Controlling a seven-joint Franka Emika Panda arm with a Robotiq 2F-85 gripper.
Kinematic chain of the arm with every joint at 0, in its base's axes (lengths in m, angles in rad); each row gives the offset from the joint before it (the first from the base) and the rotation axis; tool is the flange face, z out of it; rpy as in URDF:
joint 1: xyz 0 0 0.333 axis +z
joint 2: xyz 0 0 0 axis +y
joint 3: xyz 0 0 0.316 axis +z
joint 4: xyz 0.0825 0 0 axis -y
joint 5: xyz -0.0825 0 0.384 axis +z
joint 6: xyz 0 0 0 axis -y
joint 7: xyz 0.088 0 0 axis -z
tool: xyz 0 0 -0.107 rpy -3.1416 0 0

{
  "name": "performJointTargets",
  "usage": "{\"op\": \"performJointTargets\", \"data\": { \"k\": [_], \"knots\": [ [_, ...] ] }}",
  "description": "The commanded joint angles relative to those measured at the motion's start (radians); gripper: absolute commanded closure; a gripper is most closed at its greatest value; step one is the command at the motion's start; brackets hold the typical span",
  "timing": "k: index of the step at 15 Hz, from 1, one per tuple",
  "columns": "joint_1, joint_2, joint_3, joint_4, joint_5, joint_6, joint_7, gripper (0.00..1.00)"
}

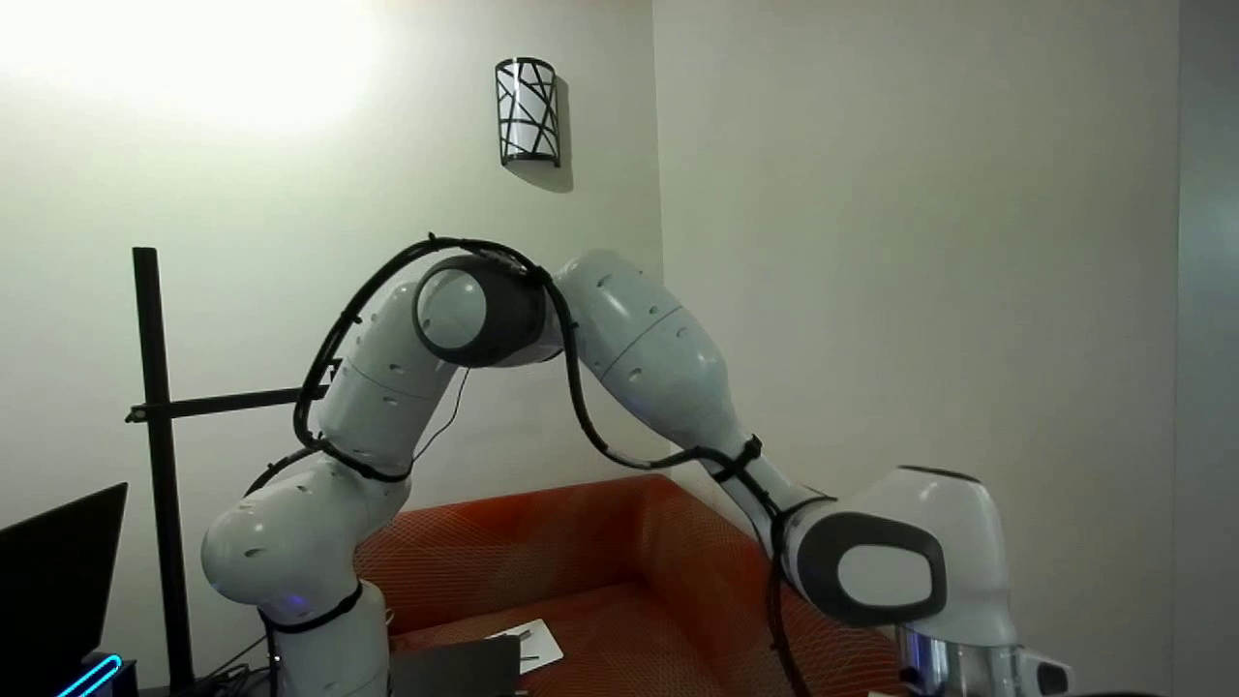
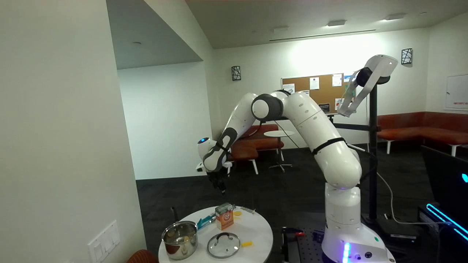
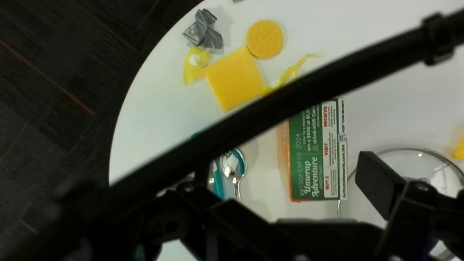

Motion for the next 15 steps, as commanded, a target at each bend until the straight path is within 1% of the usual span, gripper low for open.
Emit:
{"op": "performJointTargets", "data": {
  "k": [1,3,6,8,12,13,15],
  "knots": [
    [0.024,-0.164,0.005,-0.061,0.018,-0.119,0.034,0.0],
    [0.035,-0.245,0.013,-0.08,0.043,-0.229,0.052,0.0],
    [0.055,-0.335,0.022,-0.1,0.093,-0.382,0.078,0.0],
    [0.069,-0.382,0.022,-0.118,0.115,-0.451,0.09,0.0],
    [0.091,-0.432,0.016,-0.162,0.124,-0.518,0.126,0.0],
    [0.095,-0.44,0.016,-0.182,0.119,-0.515,0.142,0.0],
    [0.103,-0.462,0.016,-0.229,0.109,-0.469,0.173,0.0]
  ]
}}
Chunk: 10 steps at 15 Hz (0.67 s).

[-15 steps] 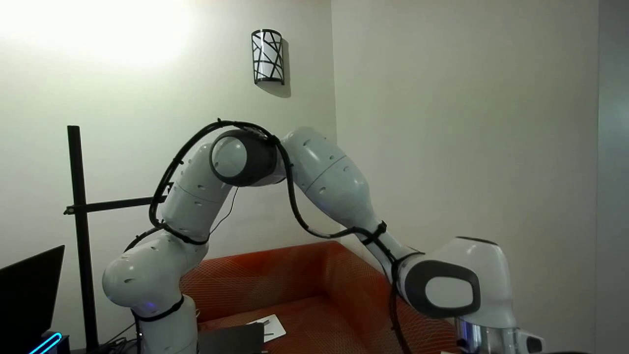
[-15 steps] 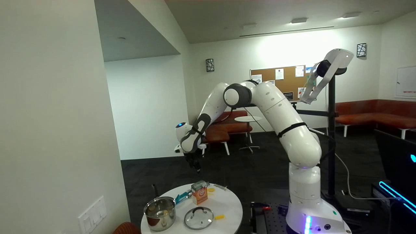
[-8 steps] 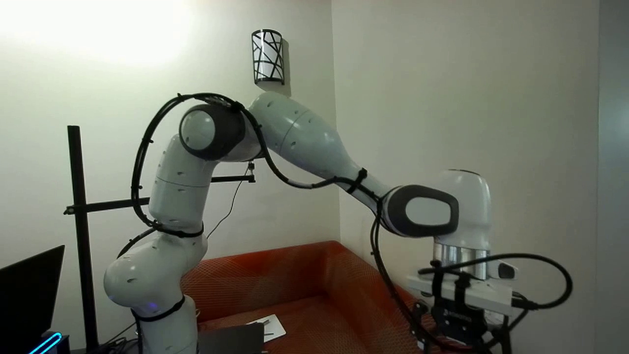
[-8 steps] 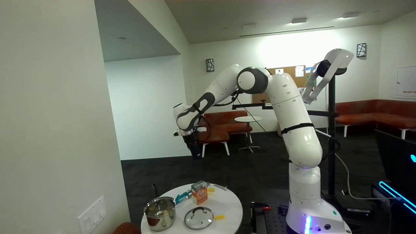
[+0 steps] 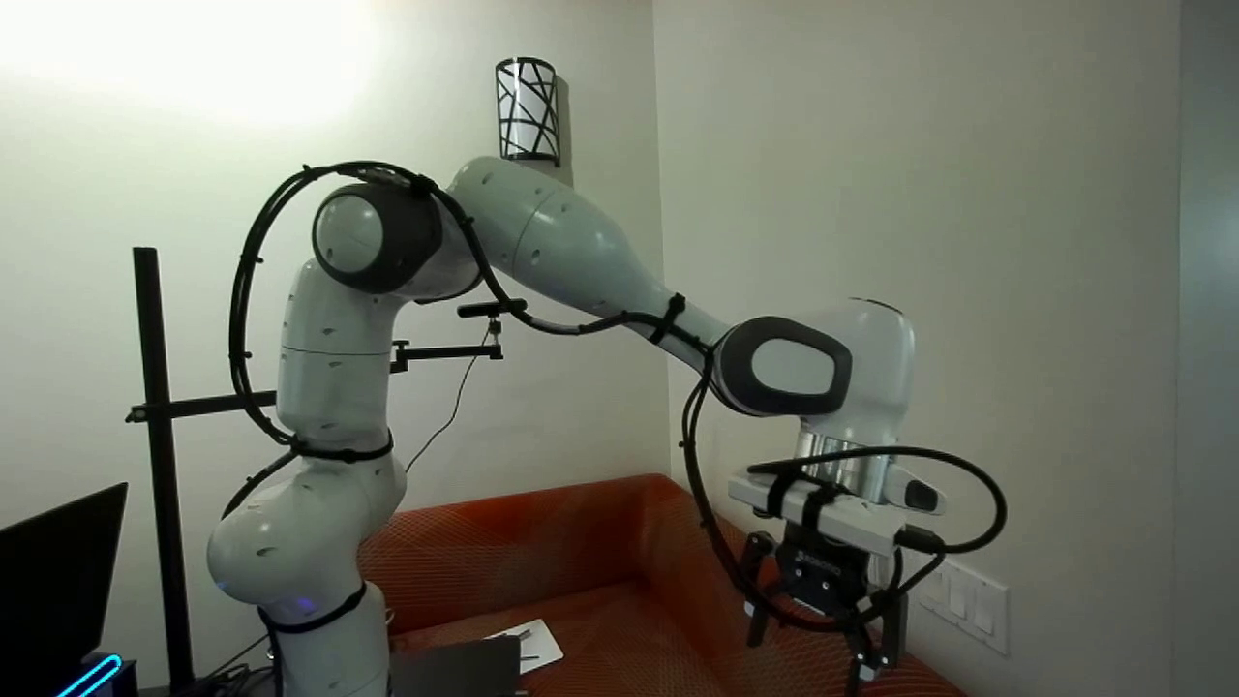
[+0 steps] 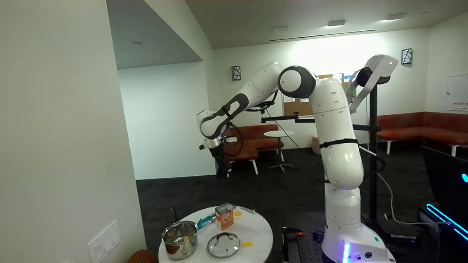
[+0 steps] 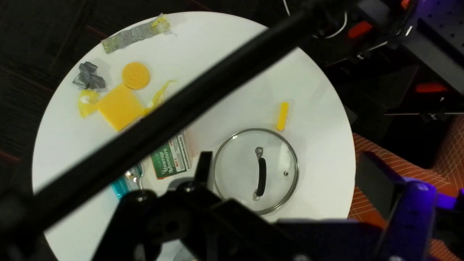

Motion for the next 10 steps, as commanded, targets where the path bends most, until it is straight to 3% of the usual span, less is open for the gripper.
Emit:
{"op": "performJointTargets", "data": {
  "k": [1,3,4,10],
  "knots": [
    [0.023,-0.074,-0.001,-0.114,-0.013,0.067,0.064,0.0],
    [0.027,-0.108,-0.002,-0.152,-0.016,0.1,0.058,0.0],
    [0.022,-0.033,-0.006,-0.078,-0.003,0.059,0.035,0.0],
    [0.031,-0.085,-0.008,-0.136,-0.005,0.09,0.052,0.0]
  ]
}}
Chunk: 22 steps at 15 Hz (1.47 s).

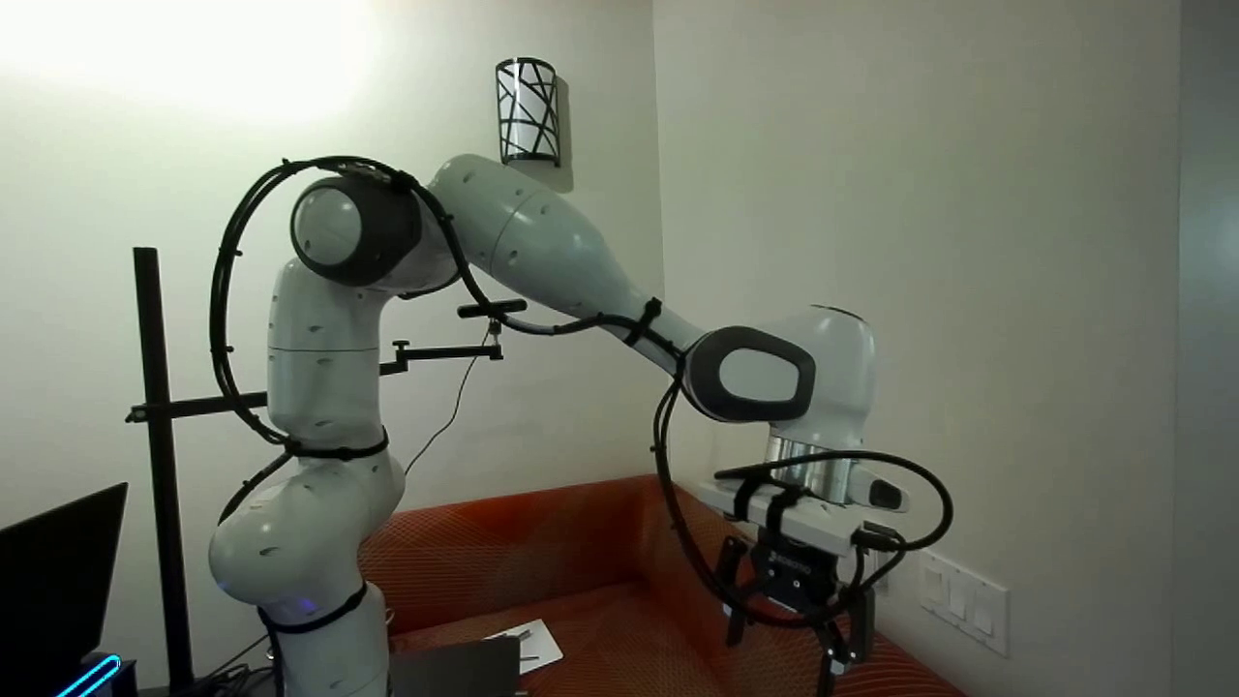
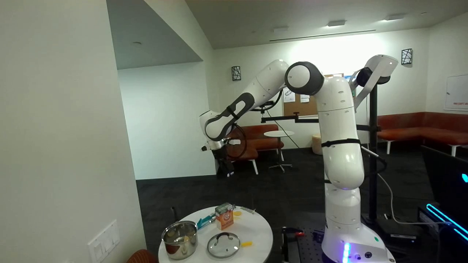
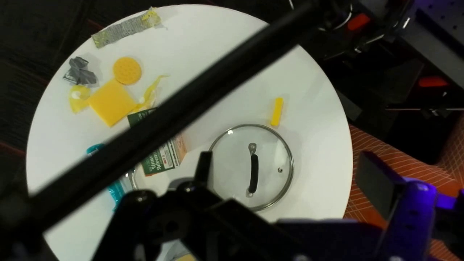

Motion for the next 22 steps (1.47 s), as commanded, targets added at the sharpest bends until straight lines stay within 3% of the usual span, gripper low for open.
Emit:
{"op": "performJointTargets", "data": {
  "k": [1,12,22],
  "knots": [
    [0.014,-0.019,-0.007,-0.036,-0.012,0.033,0.049,0.0],
    [0.077,0.021,0.017,-0.186,-0.082,0.153,0.422,0.0],
    [0.06,0.18,0.023,-0.191,-0.095,0.344,0.41,0.0]
  ]
}}
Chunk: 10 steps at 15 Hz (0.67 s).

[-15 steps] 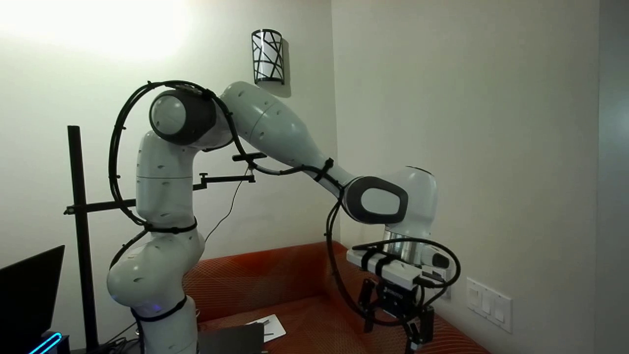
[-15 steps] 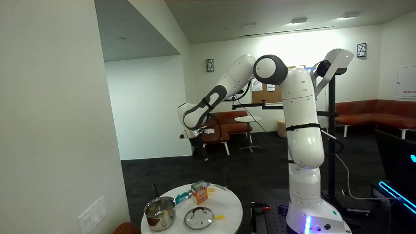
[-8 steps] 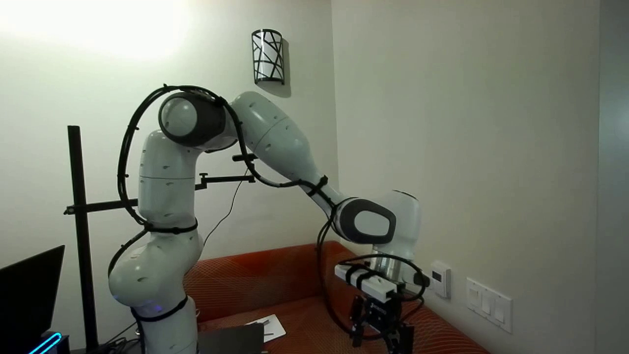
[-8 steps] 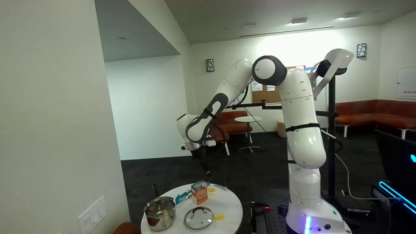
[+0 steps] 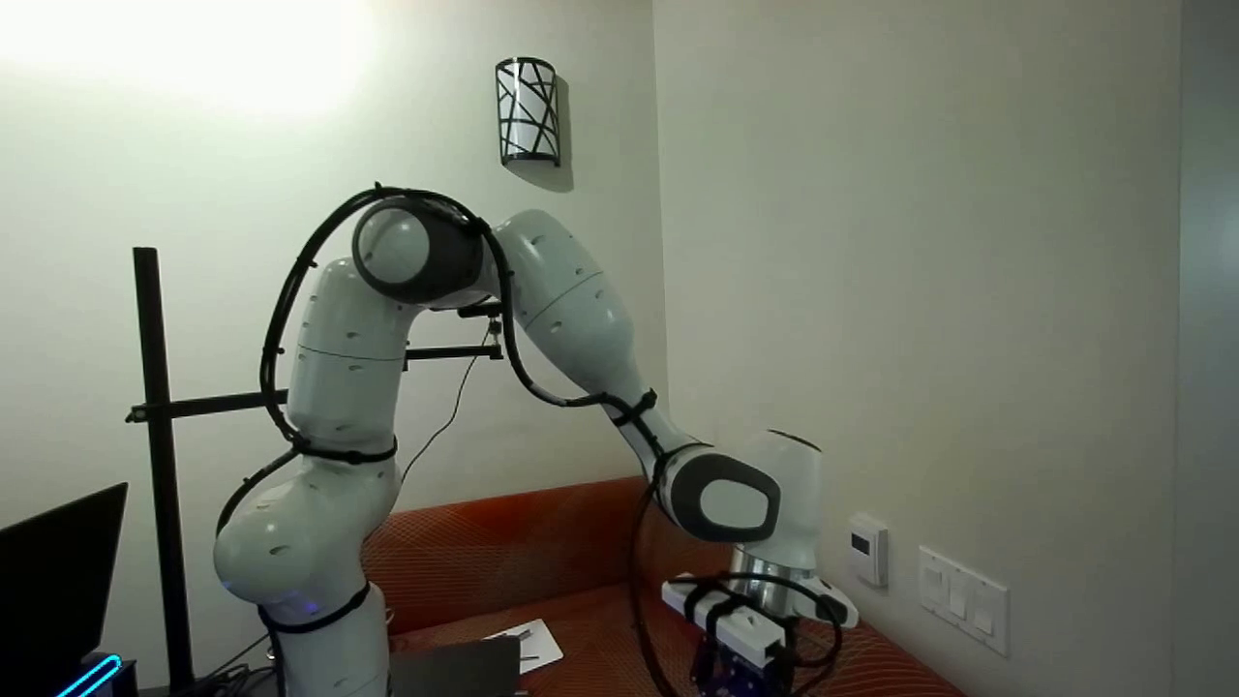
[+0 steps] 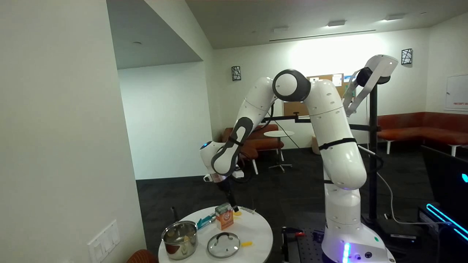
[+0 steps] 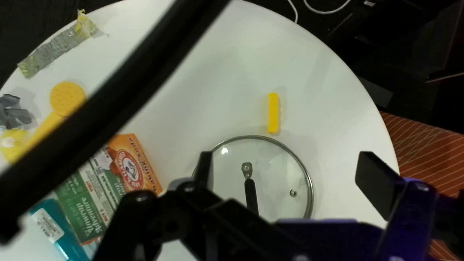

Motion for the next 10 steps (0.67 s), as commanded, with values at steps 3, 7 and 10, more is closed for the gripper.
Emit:
{"op": "performJointTargets", "data": {
  "k": [3,7,10],
  "knots": [
    [-0.004,0.058,0.005,0.013,-0.03,0.052,0.017,0.0],
    [-0.003,0.101,0.004,0.03,-0.049,0.074,0.021,0.0],
    [-0.003,0.135,0.008,0.056,-0.052,0.081,0.021,0.0]
  ]
}}
